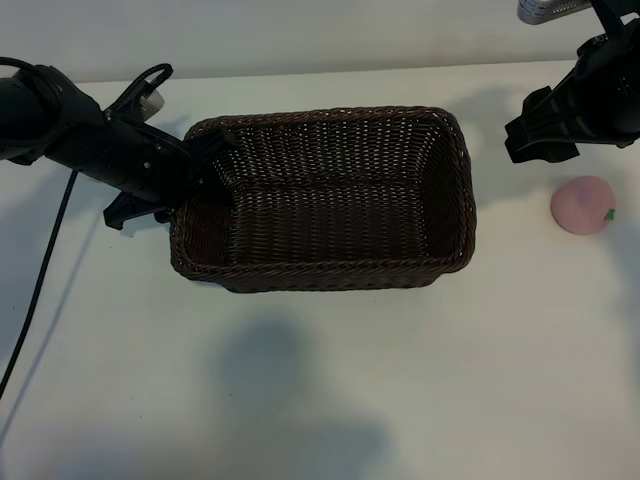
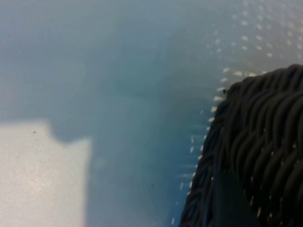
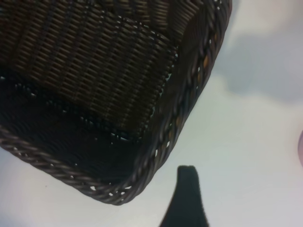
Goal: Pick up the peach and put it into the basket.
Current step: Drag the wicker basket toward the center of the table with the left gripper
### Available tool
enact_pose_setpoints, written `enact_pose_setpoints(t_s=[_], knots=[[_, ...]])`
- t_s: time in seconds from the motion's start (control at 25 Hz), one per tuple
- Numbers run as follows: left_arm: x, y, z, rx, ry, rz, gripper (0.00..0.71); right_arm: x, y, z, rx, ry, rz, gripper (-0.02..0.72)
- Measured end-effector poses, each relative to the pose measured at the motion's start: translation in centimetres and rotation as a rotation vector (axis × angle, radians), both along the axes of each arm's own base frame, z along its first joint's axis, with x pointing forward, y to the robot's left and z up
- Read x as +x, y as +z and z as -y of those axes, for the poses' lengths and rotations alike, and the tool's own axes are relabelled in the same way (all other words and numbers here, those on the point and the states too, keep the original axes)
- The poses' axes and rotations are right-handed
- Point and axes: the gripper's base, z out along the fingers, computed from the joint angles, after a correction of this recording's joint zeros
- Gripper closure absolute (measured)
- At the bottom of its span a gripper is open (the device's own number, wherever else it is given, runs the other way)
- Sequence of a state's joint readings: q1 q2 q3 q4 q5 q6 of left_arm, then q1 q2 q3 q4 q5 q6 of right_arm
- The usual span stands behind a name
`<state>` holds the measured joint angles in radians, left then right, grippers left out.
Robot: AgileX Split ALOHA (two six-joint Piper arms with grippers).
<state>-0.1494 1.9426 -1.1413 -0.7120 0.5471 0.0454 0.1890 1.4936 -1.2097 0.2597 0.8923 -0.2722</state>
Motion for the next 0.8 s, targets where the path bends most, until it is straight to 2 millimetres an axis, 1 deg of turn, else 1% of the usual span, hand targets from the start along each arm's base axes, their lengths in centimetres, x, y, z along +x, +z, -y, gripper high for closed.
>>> enact_pose_setpoints(t_s=[0.6,0.68,0.72,0.8], knots=[[-0.06,0.00,0.03,-0.002,-0.003,-0.006,0.389,0.00,0.00,0.00,0.000,0.000,0.000,0.122],[-0.12,0.00,0.06,-0.006,-0.005,-0.012,0.352,0.00,0.00,0.00,0.000,0.000,0.000,0.122],[-0.16,0.00,0.08,-0.009,-0.007,-0.016,0.321,0.00,0.00,0.00,0.000,0.000,0.000,0.122],[-0.16,0.15,0.15,-0.017,-0.005,-0.018,0.237,0.00,0.00,0.00,0.000,0.000,0.000,0.122]])
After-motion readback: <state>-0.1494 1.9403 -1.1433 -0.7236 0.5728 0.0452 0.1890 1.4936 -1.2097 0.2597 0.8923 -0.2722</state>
